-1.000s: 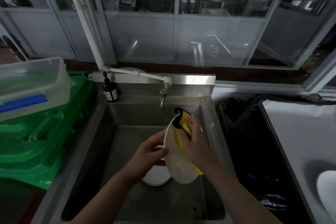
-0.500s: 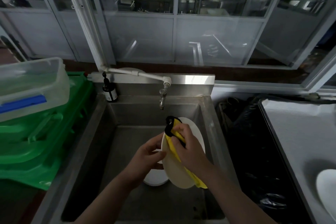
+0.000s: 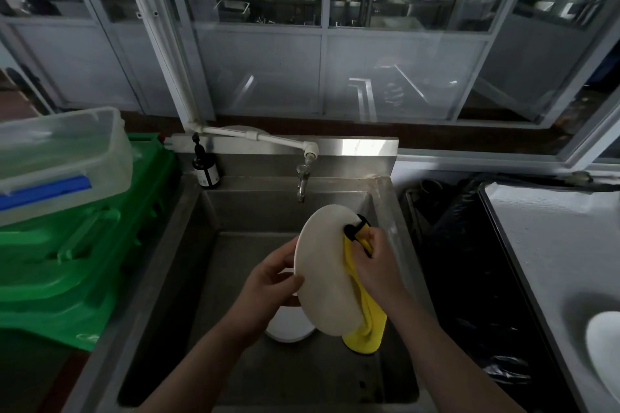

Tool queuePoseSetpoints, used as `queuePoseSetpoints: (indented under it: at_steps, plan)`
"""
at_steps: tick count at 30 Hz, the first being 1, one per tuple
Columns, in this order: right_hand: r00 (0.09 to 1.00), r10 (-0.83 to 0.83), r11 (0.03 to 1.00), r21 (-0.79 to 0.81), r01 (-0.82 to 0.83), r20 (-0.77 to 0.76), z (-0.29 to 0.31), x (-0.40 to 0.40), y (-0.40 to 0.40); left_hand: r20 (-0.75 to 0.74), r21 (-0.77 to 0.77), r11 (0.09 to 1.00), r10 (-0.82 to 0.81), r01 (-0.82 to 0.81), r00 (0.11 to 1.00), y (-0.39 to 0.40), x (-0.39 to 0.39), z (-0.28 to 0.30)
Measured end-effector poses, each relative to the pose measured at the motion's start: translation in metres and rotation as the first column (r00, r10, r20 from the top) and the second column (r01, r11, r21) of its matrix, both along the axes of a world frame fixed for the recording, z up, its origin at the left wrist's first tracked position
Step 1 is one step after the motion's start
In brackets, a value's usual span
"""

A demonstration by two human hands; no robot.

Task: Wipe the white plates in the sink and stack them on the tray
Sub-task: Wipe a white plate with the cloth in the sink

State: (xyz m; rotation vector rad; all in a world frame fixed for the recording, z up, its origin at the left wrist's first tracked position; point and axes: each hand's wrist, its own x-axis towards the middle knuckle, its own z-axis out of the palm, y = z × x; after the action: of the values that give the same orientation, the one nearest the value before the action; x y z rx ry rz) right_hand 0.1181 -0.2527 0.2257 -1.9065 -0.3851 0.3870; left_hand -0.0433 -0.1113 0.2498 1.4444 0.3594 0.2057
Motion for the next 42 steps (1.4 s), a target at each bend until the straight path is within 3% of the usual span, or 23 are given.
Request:
queuePoseSetpoints:
  at_steps: [6, 12, 24, 30, 38, 42]
  plan:
    - [0.996, -0.067, 0.985, -0.164, 0.056, -0.062, -0.022, -0.013, -0.011, 0.006, 0.006, 0.997, 0.073, -0.073, 0.997, -0.001, -0.004, -0.002]
    - [0.988, -0.088, 0.988, -0.139, 0.07, -0.124, -0.025, -0.02, -0.012, -0.034, 0.024, 0.998, 0.064, -0.063, 0.997, -0.003, -0.008, -0.003]
    - [0.979, 0.169, 0.985, 0.004, -0.171, 0.112, 0.027, -0.024, 0.004, -0.04, 0.039, 0.999, 0.015, -0.014, 0.999, -0.007, 0.003, 0.005]
    - [0.951, 0.269, 0.955, 0.083, -0.283, 0.151, 0.037, -0.035, 0.008, -0.05, 0.035, 0.999, -0.019, 0.021, 0.999, -0.01, 0.005, 0.003]
    - [0.855, 0.517, 0.849, 0.099, -0.519, 0.044, 0.043, -0.034, -0.007, -0.058, -0.039, 0.995, -0.099, 0.097, 0.993, -0.008, 0.009, -0.002]
    - [0.868, 0.484, 0.867, 0.071, -0.493, 0.115, 0.041, -0.031, -0.011, -0.047, -0.062, 0.994, -0.094, 0.091, 0.994, -0.013, 0.013, -0.007]
